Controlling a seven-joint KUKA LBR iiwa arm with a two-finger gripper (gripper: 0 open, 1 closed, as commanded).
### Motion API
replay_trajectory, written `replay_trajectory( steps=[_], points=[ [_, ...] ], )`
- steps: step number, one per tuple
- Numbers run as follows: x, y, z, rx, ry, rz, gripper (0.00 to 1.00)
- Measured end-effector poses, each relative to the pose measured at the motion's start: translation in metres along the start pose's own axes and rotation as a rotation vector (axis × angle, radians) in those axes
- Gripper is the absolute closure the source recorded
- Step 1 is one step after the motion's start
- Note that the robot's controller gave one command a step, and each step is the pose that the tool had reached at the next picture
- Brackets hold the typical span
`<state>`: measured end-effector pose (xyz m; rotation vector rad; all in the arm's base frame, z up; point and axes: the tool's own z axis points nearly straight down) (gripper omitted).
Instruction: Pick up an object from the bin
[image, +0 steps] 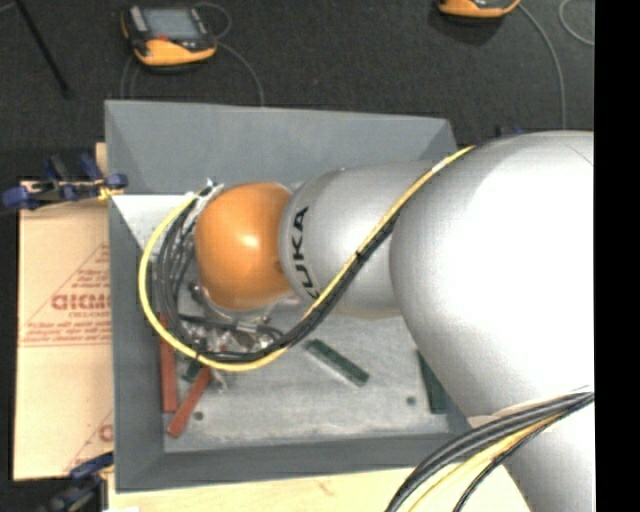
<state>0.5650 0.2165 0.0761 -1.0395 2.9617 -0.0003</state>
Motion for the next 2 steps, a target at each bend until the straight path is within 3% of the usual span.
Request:
replay_trajectory(
  steps=[1,2],
  points=[
    [0.000,0.000,0.000,0.000,0.000,0.001,1.00],
    [0.061,0.033,-0.136,0.000,-0.001,-0.029,1.00]
  ],
)
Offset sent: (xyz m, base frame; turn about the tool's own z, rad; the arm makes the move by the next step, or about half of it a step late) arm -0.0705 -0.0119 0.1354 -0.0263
